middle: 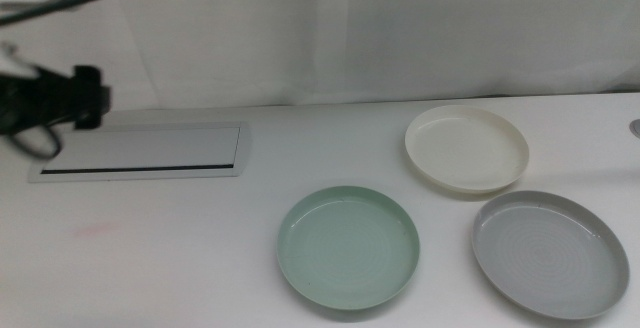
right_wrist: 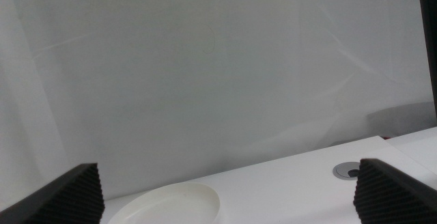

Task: Stack the three bowls on top of each other.

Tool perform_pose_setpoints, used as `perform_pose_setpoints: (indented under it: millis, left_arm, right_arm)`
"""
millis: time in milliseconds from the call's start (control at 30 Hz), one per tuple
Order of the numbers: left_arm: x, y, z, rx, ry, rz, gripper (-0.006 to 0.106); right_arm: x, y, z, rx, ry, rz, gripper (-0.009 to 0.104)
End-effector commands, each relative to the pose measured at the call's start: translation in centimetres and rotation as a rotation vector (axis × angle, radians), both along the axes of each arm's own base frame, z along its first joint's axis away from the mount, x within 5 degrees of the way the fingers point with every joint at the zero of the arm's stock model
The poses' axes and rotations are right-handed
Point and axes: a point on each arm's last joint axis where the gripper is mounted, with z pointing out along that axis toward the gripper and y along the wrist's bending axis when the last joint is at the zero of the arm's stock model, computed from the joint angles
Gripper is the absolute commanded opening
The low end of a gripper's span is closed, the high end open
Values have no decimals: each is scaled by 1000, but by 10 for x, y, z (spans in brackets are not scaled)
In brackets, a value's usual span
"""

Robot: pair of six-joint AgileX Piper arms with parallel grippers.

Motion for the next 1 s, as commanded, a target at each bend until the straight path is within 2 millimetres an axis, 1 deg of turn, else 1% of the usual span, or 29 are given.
perform_pose_setpoints:
  millis: [0, 67, 133, 200, 233, 300, 333, 367, 400, 467, 533, 633, 700, 833, 900, 967]
  left_arm:
    - [-26, 3, 6, -15, -111, -13, 91]
    - [-52, 4, 5, -23, -200, -32, 90]
    - [-78, 4, -2, -25, -261, -48, 89]
    - [-103, 6, -7, -29, -313, -54, 85]
    - [-117, 7, -11, -30, -337, -54, 81]
    - [-142, 9, -15, -52, -388, -41, 62]
    - [-154, 9, -18, -66, -411, -37, 46]
    - [-166, 10, -21, -84, -438, -33, 25]
    - [-182, 10, -26, -107, -503, -38, -1]
    - [-195, 10, -30, -123, -576, -43, -2]
    - [-204, 11, -38, -123, -608, -46, -3]
    - [-210, 11, -51, -131, -611, -45, -3]
    - [-210, 11, -62, -136, -600, -46, -3]
    - [-204, 8, -95, -142, -595, -65, -3]
    - [-202, 7, -106, -173, -625, -70, -3]
    - [-201, 6, -113, -184, -666, -83, -3]
  right_arm:
    - [-1, 0, -11, -10, -2, -5, 103]
    - [-1, 0, -11, -10, -2, -5, 103]
    - [-1, 0, -11, -10, -2, -5, 103]
    - [-1, 0, -11, -10, -2, -5, 103]
    - [-1, 0, -11, -10, -2, -5, 103]
    - [-1, 0, -11, -10, -2, -5, 103]
    - [-1, 0, -11, -10, -2, -5, 103]
    - [-1, 0, -11, -10, -4, -5, 103]
    - [-1, 0, -10, -10, -9, -5, 103]
    - [-1, 0, -10, -10, -9, -5, 103]
    - [-1, 0, -10, 1, -14, -4, 103]
    - [-2, 0, -7, 32, -6, -1, 103]
    - [-2, 0, -1, 37, -3, 1, 103]
    - [-3, 0, 18, 66, -18, 6, 103]
    - [-4, 0, 32, 54, 11, 9, 103]
    - [-3, 1, 48, -2, 64, 7, 103]
